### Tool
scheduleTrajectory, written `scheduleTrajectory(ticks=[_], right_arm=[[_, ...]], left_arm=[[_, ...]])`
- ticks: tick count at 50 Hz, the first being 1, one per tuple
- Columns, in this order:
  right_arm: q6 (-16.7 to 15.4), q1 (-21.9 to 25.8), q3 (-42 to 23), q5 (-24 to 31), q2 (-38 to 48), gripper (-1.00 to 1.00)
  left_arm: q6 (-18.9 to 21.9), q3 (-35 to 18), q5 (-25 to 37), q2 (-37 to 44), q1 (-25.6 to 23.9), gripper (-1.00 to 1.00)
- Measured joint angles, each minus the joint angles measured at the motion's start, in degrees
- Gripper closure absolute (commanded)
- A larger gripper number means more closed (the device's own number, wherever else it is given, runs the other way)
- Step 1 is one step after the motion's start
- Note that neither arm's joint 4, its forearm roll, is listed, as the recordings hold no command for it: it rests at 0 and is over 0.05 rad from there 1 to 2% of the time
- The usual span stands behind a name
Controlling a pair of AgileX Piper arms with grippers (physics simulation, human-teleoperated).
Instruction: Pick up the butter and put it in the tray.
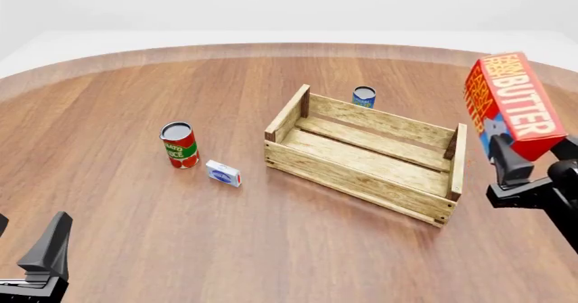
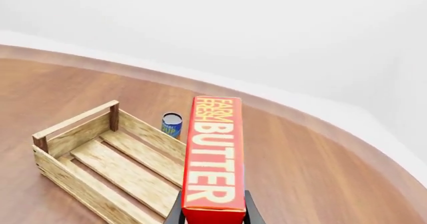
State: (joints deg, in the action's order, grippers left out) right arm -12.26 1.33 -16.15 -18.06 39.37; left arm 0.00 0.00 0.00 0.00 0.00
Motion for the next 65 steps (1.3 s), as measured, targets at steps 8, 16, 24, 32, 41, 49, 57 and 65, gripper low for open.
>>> scheduleTrajectory(ticks=[8,16,24,32,41,49,57,65], right_arm=[[-0.3,2.0,-2.6,2.0,1.1,1.00],[-0.4,3.6,-5.0,3.9,2.4,1.00],[-0.6,5.2,-7.3,5.6,3.7,1.00],[-0.7,6.8,-9.4,6.7,5.6,1.00],[-0.5,8.8,-11.7,7.1,8.7,1.00],[-0.1,10.4,-13.8,7.2,11.8,1.00],[0.7,11.6,-15.8,7.2,15.0,1.00],[1.6,12.7,-18.2,7.5,18.2,1.00]], left_arm=[[0.0,0.0,0.0,0.0,0.0,-1.00],[0.0,0.0,0.0,0.0,0.0,-1.00],[0.0,0.0,0.0,0.0,0.0,-1.00],[0.0,0.0,0.0,0.0,0.0,-1.00],[0.0,0.0,0.0,0.0,0.0,-1.00],[0.0,0.0,0.0,0.0,0.0,-1.00],[0.0,0.0,0.0,0.0,0.0,-1.00],[0.0,0.0,0.0,0.0,0.0,-1.00]])
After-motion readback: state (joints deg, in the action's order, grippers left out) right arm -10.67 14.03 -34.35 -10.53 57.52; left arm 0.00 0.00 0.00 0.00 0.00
